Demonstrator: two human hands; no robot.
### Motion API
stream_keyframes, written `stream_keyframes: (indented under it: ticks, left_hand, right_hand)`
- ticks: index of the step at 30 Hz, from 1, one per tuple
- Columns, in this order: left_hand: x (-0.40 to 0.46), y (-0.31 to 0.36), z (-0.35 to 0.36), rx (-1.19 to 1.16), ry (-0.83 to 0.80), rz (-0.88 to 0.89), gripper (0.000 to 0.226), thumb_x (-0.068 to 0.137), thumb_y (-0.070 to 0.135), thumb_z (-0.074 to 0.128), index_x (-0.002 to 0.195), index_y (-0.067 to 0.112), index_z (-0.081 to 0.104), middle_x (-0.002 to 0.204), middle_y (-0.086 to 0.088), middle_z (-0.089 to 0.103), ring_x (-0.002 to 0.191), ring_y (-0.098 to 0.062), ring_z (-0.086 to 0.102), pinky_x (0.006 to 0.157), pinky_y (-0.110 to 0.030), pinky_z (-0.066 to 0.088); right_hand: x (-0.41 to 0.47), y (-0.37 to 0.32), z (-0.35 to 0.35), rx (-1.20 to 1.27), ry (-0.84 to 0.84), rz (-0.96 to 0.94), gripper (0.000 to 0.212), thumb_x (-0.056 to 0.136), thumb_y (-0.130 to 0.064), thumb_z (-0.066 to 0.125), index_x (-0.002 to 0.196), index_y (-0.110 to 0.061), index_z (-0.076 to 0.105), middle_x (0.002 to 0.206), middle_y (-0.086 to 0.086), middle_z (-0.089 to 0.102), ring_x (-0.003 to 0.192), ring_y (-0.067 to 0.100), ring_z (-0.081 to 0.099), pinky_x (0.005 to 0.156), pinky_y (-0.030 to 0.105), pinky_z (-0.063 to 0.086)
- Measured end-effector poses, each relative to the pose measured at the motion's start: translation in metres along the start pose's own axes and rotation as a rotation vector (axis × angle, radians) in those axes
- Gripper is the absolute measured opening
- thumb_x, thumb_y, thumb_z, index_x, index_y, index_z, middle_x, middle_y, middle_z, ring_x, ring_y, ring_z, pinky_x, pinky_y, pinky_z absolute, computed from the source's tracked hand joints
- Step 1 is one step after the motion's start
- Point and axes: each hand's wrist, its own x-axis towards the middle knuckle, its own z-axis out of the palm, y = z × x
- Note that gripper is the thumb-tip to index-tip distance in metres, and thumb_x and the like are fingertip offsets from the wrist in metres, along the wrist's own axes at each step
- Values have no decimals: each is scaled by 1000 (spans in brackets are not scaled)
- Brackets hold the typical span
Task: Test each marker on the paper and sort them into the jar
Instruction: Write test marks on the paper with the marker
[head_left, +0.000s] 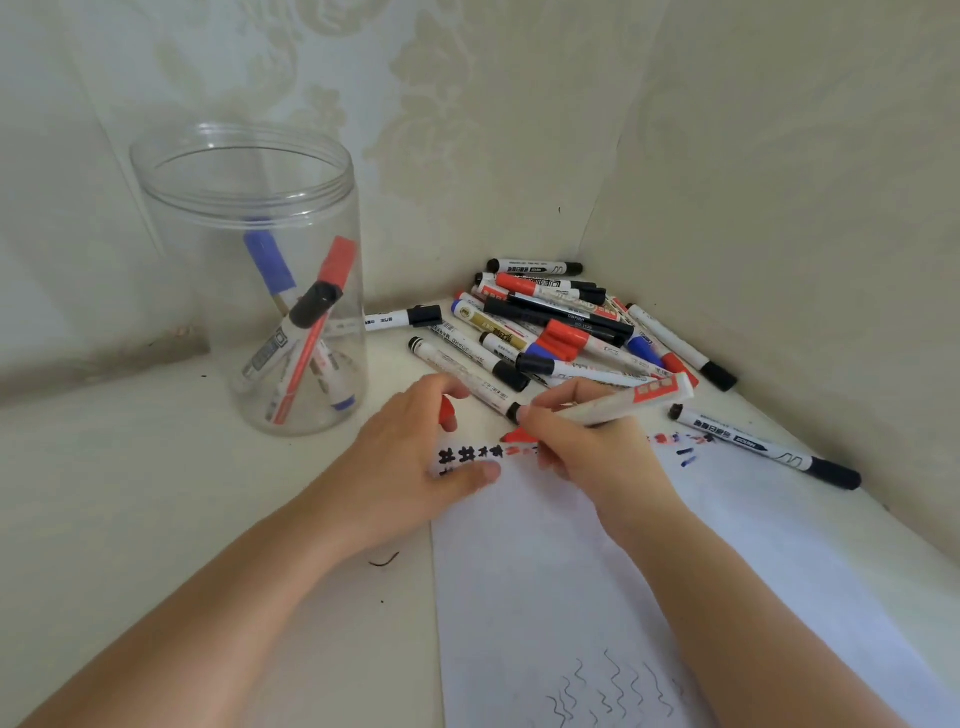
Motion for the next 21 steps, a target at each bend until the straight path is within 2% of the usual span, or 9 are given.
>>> stream_keyframes:
  ticks: [2, 5, 8, 13, 18, 21]
  left_hand:
    - [-1, -1, 3, 37, -16, 16, 73, 63, 59, 66, 120, 37, 26, 99, 25, 35, 92, 5, 33, 77, -23, 29]
    - [1, -2, 7, 198, -16, 51, 82, 59, 58, 71, 122, 34, 25, 103, 16, 35, 96, -3, 30, 81, -26, 27]
    - [2, -4, 9, 197, -4, 59, 81, 59, 57, 72, 121, 34, 26, 106, 15, 35, 100, -5, 32, 82, -26, 27]
    - [2, -4, 9, 179, -10, 80, 76, 59, 56, 72, 118, 35, 28, 110, 16, 34, 107, -4, 32, 82, -26, 27]
    - [2, -3, 9, 202, -20, 77, 75, 61, 55, 72, 119, 34, 30, 110, 15, 30, 107, -4, 30, 80, -24, 23]
    - [2, -1, 8, 205, -30, 72, 75, 62, 53, 73, 120, 33, 30, 112, 14, 31, 108, -6, 31, 81, -24, 24]
  right_hand:
    - [0, 4, 4, -82, 13, -37, 19, 73, -13, 70, 66, -18, 54, 45, -16, 53, 40, -2, 44, 38, 11, 32]
    - [-3, 9, 5, -113, 36, -95, 26, 71, -11, 65, 57, -16, 44, 43, -13, 47, 39, 0, 39, 38, 14, 29]
    - [-4, 10, 6, -74, 79, -137, 23, 74, -7, 59, 59, -9, 42, 43, -8, 50, 39, 0, 46, 39, 14, 32]
    - [-3, 13, 10, -97, 87, -198, 21, 74, -5, 59, 61, -1, 43, 46, -4, 51, 43, 4, 42, 41, 14, 32]
    - [-2, 16, 11, -132, 82, -267, 32, 73, -1, 59, 53, -14, 38, 41, -14, 43, 40, -1, 42, 40, 11, 30]
    - [-1, 16, 10, -111, 63, -260, 33, 73, 0, 59, 52, -13, 38, 41, -13, 42, 39, -1, 42, 40, 10, 29]
